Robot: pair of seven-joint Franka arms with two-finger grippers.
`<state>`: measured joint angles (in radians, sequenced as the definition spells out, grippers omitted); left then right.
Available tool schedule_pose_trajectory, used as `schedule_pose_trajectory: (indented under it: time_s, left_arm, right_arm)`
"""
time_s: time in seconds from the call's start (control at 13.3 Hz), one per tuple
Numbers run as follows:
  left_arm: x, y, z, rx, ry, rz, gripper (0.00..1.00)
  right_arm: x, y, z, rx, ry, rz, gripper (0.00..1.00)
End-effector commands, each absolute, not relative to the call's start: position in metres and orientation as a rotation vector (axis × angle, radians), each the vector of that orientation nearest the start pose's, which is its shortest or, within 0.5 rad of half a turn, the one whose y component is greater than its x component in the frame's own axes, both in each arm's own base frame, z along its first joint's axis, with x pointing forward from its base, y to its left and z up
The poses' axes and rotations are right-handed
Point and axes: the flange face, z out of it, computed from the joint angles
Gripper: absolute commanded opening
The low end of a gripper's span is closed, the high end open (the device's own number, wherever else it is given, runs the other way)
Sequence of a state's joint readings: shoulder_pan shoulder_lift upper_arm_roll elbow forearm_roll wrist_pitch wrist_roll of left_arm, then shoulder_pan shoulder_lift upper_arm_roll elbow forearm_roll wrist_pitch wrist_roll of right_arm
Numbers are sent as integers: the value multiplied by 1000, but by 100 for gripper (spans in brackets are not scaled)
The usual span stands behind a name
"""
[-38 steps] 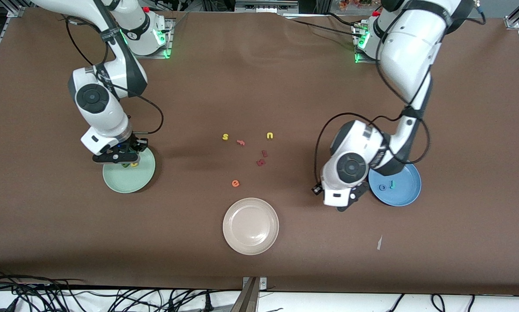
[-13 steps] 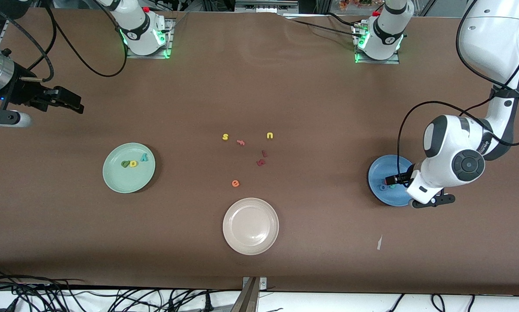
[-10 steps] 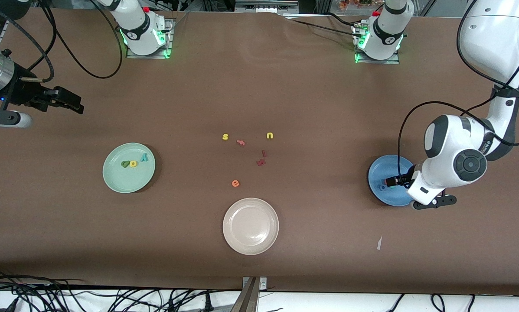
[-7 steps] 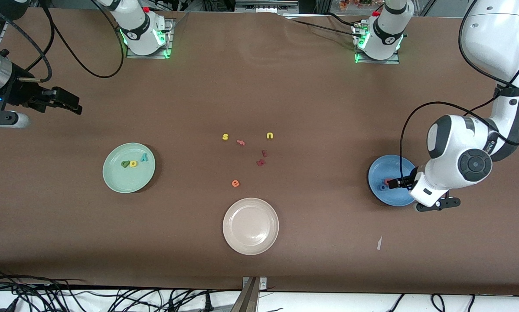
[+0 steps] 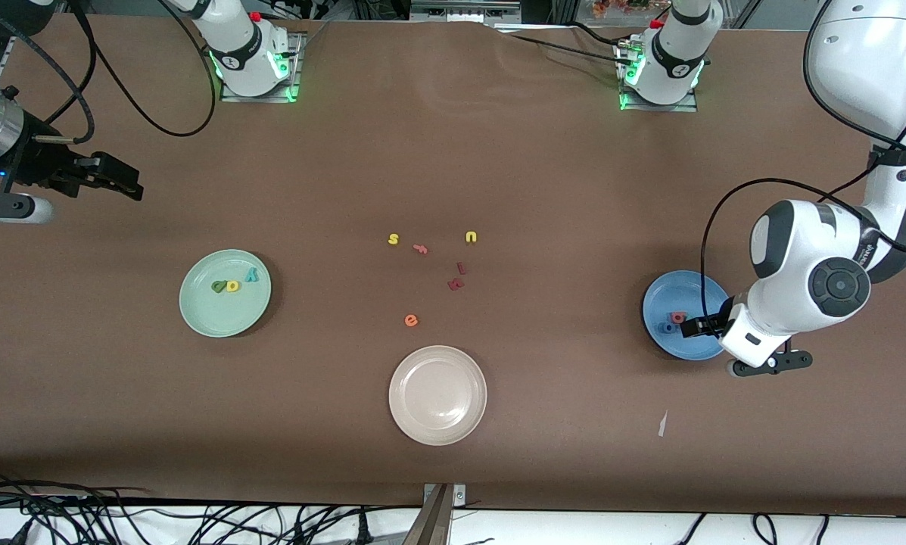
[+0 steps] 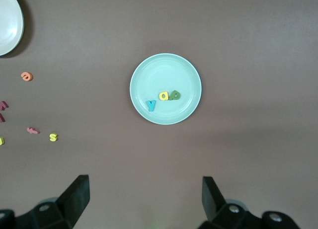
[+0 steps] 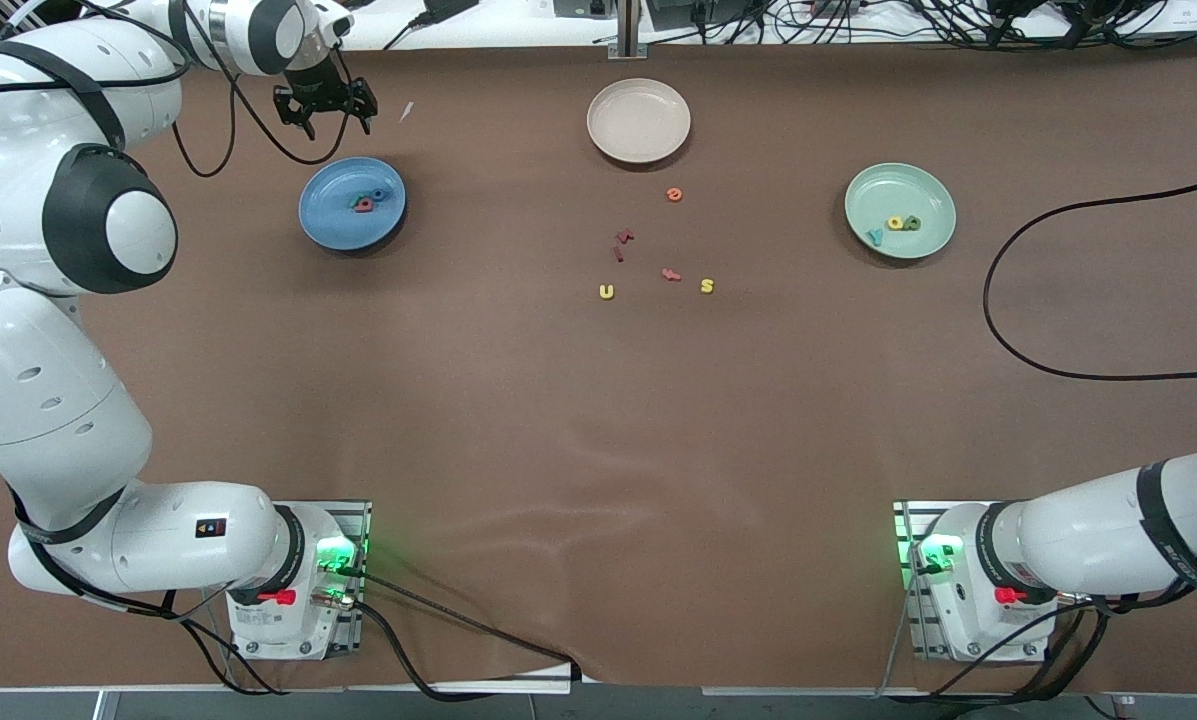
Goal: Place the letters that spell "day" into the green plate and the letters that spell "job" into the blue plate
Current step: 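Release the pink letter on the blue plate while the right gripper returns to rest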
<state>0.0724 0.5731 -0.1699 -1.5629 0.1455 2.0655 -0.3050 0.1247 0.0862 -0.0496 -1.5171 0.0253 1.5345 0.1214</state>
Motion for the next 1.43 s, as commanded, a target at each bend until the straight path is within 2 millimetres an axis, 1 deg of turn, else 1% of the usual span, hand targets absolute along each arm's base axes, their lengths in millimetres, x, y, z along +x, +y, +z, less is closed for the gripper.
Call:
schedule_pose_trajectory:
  time_s: [0.0, 0.08, 0.15, 0.23, 0.38, 0.53, 0.68, 0.75, 0.9, 0.98, 1.05, 1.13, 1.21, 1.28, 1.36]
  left_arm:
    - [694, -71, 319, -3105, -174, 61, 100]
    - [694, -85, 319, -3109, -143, 59, 100]
    - [694, -89, 317, -3109, -118, 61, 100]
    - [697, -90, 321, -3113, -117, 45, 100]
    - [701, -90, 332, -3117, -116, 12, 100]
    - [698, -108, 343, -3136, -81, 1, 100]
    - [691, -115, 363, -3131, -62, 27, 100]
    - [686, -108, 376, -3118, -74, 56, 100]
    - [675, -99, 417, -3096, -91, 59, 100]
    - [672, -89, 436, -3091, -87, 34, 100]
    - [672, -72, 447, -3104, -21, 15, 100]
    - [673, -54, 451, -3202, 24, 30, 100]
    - [676, -40, 460, -3310, 0, 14, 100]
    - [678, -33, 476, -3378, -38, -4, 100]
    - [673, -26, 475, -3376, -34, 87, 100]
  right_arm:
    - [577, 49, 607, -3139, 50, 75, 100]
    - [578, 49, 607, -3139, 48, 73, 100]
    - [580, 49, 604, -3140, 48, 70, 100]
    - [580, 49, 603, -3140, 48, 68, 100]
    - [581, 49, 603, -3140, 48, 68, 100]
    - [581, 49, 603, -3142, 46, 67, 100]
    - [581, 49, 603, -3142, 46, 67, 100]
    - [583, 49, 600, -3142, 46, 67, 100]
    - [585, 49, 600, -3142, 46, 51, 100]
    - [585, 49, 599, -3142, 46, 53, 100]
    - [585, 49, 599, -3142, 46, 53, 100]
    - [586, 49, 599, -3142, 46, 53, 100]
    - [586, 49, 598, -3142, 46, 55, 100]
    - [586, 48, 599, -3142, 48, 53, 100]
    - [586, 49, 597, -3142, 46, 55, 100]
